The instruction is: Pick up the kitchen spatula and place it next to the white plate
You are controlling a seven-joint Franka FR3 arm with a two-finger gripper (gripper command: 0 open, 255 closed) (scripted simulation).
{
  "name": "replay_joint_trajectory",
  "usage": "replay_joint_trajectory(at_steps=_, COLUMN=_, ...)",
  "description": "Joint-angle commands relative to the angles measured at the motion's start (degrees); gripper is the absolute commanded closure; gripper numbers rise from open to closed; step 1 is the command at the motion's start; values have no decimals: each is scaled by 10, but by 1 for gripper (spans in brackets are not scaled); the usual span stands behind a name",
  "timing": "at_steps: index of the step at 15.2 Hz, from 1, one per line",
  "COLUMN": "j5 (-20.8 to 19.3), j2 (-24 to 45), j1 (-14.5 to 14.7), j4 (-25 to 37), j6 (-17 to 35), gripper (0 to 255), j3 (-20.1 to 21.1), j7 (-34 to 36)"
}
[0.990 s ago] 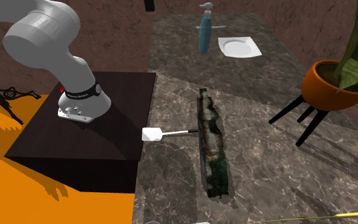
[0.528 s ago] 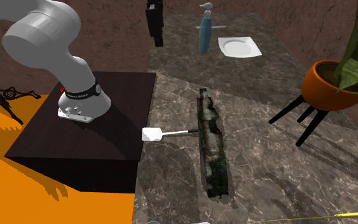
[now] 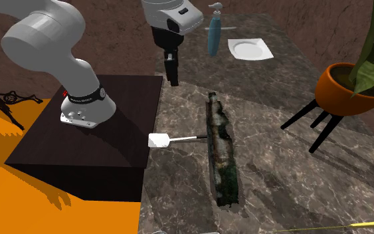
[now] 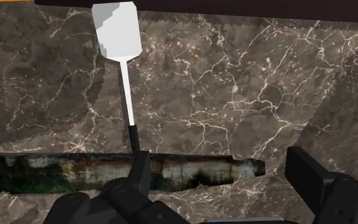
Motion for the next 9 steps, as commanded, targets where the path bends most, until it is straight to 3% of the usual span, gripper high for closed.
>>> replay_joint_trajectory(at_steps=1, j5=-8, j2=36, j1=-6, j4=-13, j6=52, gripper=0, j3=-11, j7=-16)
replay_joint_trajectory(at_steps=9, j5=-9, j2=226, j1=-10, j4=-21, j6=252, gripper=0, j3=-54, j7=-81)
